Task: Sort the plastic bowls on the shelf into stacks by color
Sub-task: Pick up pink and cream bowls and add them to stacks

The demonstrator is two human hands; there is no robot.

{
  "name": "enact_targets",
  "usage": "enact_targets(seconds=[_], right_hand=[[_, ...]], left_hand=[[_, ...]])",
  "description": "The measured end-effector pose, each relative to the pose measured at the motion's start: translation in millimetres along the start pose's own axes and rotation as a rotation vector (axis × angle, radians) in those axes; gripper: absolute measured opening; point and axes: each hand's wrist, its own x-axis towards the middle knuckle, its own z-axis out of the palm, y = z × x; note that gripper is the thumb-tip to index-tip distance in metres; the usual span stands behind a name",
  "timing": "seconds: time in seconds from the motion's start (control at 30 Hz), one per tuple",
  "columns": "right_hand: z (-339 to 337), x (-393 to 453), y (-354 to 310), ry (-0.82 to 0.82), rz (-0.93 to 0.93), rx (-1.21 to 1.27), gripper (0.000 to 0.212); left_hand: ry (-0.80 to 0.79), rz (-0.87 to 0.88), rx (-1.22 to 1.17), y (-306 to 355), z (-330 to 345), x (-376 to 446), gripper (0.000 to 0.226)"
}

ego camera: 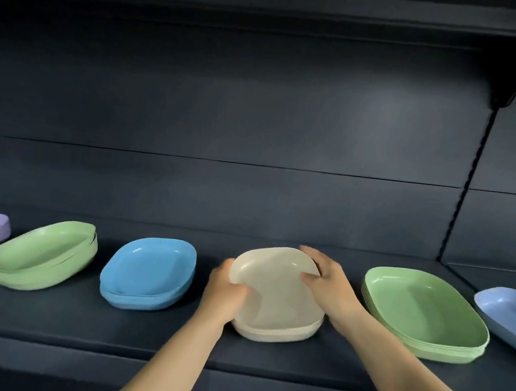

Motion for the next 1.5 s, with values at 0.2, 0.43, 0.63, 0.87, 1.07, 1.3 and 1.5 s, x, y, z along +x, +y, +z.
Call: enact_targets(seconds=[0.2, 0.43, 0.63, 0.87, 1.07, 1.3, 1.5], right_hand=[[3, 0, 15, -0.055, -0.02, 0.003, 0.049], [-2, 0, 16, -0.086, 0.009, 0.06, 0.059], [-3, 0, 17, -0.078, 0.013, 0.064, 0.057], [-2, 0, 18, -0.035, 0.014, 0.101, 0.05], [-10, -8, 2, -0.013, -0.002, -0.074, 0.041], [-94, -49, -40, 0.03, -0.269, -0.742, 0.05], [-209, -100, -32, 0.062, -0.236, -1.02, 0.057]], left_hand=[[-0.042, 0.042, -0.099, 2, 2, -3, 0.042], [-0.096, 0.034, -0.133, -3, 1, 2, 0.064], [-0.128, 0.034, -0.131, -7, 1, 6, 0.072], [-0.154, 0.084, -0.127, -9, 2, 12, 0.074], [-0.133, 0.134, 0.062, -6, -1, 19, 0.068], [-0.096, 0.585, 0.561, 54, 19, 3, 0.055], [-0.226, 0.705, 0.94, 126, 86, -46, 0.064]])
